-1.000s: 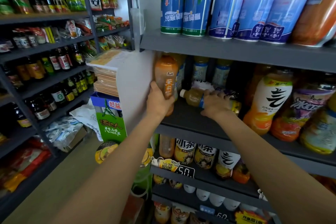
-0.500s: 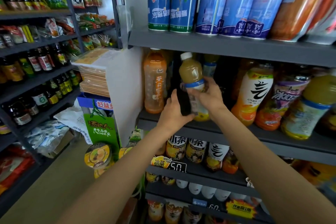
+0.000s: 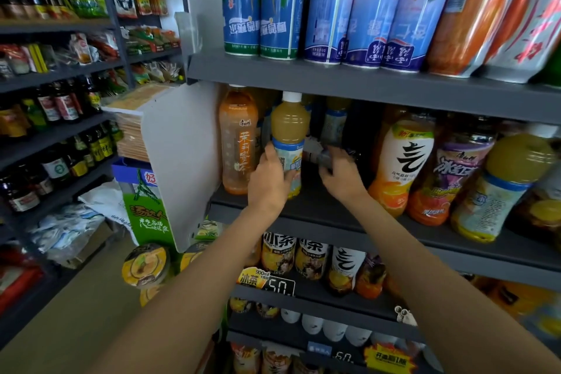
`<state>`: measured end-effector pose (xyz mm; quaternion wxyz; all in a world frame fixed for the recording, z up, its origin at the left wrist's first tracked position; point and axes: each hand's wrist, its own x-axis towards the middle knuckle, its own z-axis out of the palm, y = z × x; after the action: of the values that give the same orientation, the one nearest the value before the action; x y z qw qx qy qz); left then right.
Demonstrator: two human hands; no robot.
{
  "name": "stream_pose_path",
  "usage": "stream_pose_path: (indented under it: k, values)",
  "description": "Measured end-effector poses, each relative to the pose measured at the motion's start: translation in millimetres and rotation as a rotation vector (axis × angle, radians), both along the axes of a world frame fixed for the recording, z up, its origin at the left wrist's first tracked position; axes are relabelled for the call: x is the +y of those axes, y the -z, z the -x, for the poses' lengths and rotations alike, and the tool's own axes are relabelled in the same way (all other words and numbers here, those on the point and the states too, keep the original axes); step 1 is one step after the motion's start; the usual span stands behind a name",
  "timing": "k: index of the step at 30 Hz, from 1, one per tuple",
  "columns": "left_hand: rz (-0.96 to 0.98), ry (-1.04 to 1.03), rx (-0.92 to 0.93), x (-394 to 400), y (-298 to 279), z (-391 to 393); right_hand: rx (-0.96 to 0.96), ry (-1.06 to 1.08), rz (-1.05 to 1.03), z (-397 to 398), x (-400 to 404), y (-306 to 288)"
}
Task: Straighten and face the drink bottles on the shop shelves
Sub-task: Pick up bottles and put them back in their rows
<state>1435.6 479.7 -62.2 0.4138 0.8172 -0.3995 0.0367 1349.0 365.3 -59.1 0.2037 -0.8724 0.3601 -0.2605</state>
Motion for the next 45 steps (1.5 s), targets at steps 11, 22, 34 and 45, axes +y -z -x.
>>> stream_pose_path:
  k: [11, 22, 34, 45]
  values:
    - [-0.123, -0.075, -0.033, -9.7, -7.4, -4.4, 0.769, 0.295, 0.318, -42.7, -14.7, -9.0]
    - [-0.157, -0.039, -0.023, -8.3, -8.1, -7.3, 0.487, 0.234, -0.089, -6.0, 17.8, -19.3]
    - [-0.15, -0.038, -0.022, -9.2, -5.4, -6.9, -0.251, 0.345, 0.128, 22.3, 53.3, 31.5]
    - [-0.156, -0.04, -0.012, -8.6, -4.4, -3.7, -0.314, 0.284, -0.158, 3.2, 46.7, 27.3]
